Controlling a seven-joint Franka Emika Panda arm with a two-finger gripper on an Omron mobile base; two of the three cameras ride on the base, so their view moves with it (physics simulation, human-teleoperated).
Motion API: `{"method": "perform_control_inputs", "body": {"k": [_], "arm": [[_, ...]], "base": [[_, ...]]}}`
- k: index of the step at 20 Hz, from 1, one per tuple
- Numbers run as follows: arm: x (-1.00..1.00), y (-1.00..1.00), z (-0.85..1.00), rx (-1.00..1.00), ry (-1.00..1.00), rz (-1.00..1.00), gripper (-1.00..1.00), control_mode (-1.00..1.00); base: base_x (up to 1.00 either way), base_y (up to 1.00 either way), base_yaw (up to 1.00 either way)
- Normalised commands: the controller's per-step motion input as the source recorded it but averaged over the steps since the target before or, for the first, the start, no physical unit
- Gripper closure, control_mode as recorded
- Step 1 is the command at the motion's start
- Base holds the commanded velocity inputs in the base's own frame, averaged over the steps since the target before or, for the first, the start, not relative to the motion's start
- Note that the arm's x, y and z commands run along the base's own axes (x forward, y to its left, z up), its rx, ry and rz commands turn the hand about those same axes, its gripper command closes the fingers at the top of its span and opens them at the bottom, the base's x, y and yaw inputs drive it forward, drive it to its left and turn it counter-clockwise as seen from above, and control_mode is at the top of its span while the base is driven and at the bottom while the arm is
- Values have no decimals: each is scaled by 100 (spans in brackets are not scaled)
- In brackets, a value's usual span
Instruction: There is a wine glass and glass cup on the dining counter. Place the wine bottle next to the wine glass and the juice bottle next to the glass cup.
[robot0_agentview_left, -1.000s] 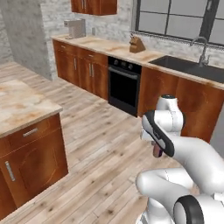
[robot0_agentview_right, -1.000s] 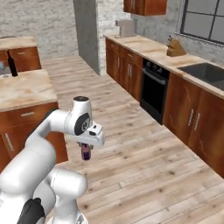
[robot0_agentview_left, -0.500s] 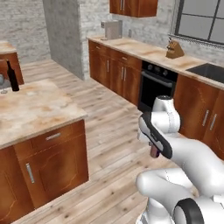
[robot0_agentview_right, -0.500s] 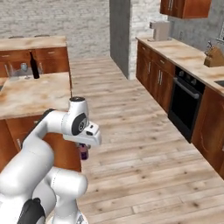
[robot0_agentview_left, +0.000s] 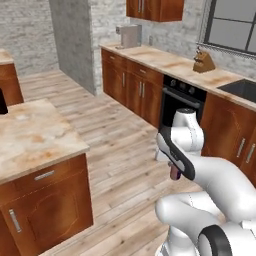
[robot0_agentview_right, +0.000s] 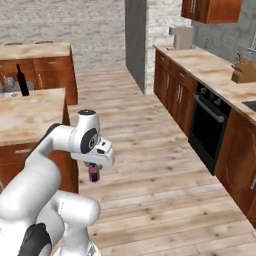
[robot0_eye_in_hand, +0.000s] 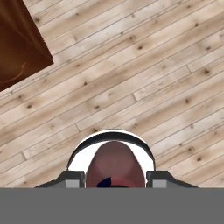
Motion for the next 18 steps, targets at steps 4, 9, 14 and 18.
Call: {"method": "perform_control_inputs", "body": {"k": [4,9,14,18], "arm": [[0,0,0,0,0,0,100,100],[0,0,0,0,0,0,100,100],[0,0,0,0,0,0,100,100],[0,0,0,0,0,0,100,100]], "base": [[65,-40,6],[64,-36,10],[64,-34,12],[64,-33,14]]}}
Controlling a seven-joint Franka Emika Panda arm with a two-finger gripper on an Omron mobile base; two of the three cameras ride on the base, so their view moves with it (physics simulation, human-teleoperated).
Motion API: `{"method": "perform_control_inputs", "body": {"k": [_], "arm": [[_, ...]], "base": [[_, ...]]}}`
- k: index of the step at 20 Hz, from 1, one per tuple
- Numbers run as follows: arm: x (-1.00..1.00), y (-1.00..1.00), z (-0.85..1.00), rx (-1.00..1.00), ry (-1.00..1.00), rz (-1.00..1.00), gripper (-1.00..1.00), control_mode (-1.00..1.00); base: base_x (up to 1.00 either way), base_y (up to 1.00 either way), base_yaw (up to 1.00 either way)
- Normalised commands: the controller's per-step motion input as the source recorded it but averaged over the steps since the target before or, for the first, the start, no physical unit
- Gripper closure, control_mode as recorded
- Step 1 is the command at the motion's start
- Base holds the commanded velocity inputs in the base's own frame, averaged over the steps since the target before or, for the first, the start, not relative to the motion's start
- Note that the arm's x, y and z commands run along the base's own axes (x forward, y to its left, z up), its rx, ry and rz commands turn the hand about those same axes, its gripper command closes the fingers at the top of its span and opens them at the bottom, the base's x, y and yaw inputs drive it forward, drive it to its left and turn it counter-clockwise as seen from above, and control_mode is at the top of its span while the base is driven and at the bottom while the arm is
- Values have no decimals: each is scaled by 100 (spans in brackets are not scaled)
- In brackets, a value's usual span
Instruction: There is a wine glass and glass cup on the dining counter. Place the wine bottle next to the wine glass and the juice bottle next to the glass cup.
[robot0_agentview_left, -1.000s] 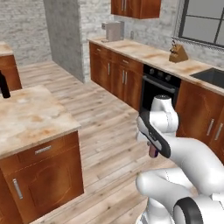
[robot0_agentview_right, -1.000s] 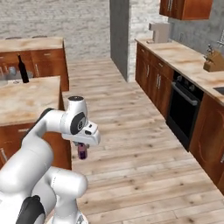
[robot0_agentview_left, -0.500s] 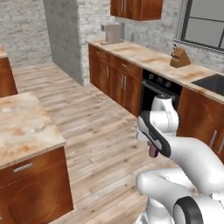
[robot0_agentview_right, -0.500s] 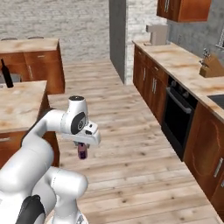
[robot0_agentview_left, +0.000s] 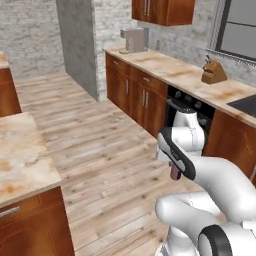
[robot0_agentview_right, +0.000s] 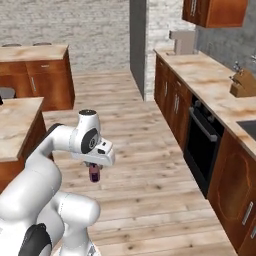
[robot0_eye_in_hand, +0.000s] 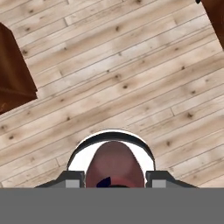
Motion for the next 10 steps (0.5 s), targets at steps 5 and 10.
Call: {"method": "perform_control_inputs", "body": {"k": [5,10], "arm": [[0,0,0,0,0,0,100,100],[0,0,0,0,0,0,100,100]], "base": [[64,-33,15],[63,-31,16]]}}
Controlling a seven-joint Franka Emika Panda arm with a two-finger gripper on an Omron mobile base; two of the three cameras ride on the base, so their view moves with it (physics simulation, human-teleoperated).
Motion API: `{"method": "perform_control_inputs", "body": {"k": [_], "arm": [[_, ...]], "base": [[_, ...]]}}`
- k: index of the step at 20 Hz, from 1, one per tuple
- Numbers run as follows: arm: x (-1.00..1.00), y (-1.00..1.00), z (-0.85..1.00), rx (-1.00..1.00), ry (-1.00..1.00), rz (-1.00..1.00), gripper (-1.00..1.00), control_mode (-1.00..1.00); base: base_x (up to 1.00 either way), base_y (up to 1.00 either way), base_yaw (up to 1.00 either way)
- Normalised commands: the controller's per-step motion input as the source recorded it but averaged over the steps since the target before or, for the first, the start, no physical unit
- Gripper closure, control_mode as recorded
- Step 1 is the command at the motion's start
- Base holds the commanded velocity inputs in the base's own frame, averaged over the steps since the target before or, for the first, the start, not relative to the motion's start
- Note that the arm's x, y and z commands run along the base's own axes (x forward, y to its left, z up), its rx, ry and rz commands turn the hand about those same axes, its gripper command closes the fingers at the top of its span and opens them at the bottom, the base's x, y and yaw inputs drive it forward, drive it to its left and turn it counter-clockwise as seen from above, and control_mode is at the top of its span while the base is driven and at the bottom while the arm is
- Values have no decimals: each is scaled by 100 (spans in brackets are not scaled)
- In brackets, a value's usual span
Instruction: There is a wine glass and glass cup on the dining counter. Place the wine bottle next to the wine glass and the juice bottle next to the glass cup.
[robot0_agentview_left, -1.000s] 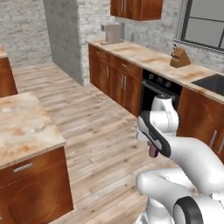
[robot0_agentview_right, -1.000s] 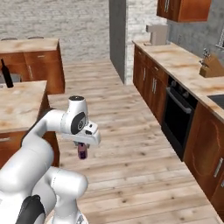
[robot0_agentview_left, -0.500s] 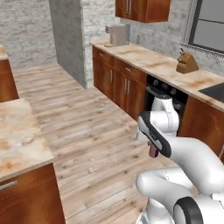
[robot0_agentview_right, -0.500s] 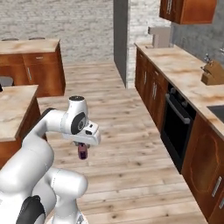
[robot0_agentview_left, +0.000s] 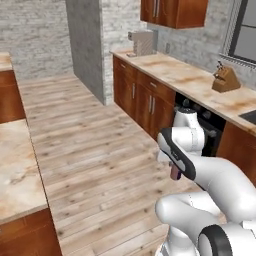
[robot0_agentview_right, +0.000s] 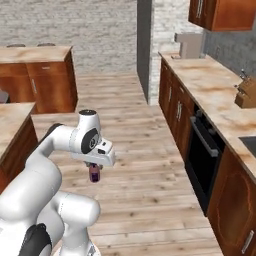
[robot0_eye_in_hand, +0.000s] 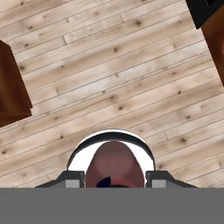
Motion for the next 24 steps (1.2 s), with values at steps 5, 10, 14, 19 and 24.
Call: {"method": "perform_control_inputs", "body": {"k": [5,10,14,19,24], "arm": [[0,0,0,0,0,0,100,100],[0,0,0,0,0,0,100,100],[0,0,0,0,0,0,100,100],[0,0,0,0,0,0,100,100],[0,0,0,0,0,0,100,100]], "base": [[63,-30,16],[64,-29,17],[64,-29,16],[63,-29,18],[64,-26,21]]}}
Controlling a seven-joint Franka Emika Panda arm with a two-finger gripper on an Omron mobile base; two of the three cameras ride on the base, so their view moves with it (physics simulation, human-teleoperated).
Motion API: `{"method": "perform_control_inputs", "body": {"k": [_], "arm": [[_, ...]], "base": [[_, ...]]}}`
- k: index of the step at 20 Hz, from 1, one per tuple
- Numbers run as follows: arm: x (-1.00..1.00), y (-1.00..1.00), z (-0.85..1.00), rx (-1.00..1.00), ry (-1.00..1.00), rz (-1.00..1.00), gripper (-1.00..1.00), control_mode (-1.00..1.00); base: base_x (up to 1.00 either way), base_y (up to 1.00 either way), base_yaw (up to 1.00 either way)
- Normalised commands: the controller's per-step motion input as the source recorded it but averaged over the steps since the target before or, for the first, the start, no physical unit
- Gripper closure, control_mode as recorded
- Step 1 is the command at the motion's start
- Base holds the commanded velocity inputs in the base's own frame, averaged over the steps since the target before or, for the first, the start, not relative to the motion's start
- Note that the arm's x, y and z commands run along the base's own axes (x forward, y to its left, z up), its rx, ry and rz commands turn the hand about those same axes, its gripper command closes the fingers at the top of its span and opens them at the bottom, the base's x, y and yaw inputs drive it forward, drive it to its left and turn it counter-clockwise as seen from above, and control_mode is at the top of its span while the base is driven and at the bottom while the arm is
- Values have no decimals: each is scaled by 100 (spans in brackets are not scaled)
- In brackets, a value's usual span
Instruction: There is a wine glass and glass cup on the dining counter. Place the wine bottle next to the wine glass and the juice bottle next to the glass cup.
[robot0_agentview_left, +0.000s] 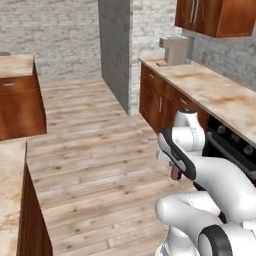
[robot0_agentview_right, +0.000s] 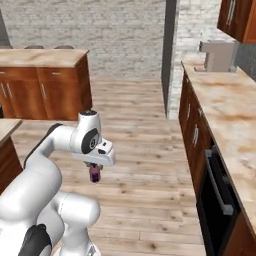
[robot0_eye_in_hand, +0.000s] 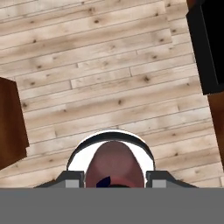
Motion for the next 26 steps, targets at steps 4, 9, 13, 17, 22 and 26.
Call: {"method": "perform_control_inputs", "body": {"k": [4,9,13,17,22,26], "arm": [[0,0,0,0,0,0,100,100],[0,0,0,0,0,0,100,100],[0,0,0,0,0,0,100,100],[0,0,0,0,0,0,100,100],[0,0,0,0,0,0,100,100],[0,0,0,0,0,0,100,100]], "base": [[65,-24,22],[68,-22,23],[71,-19,25],[71,-18,26],[71,-18,27],[71,-18,27]]}}
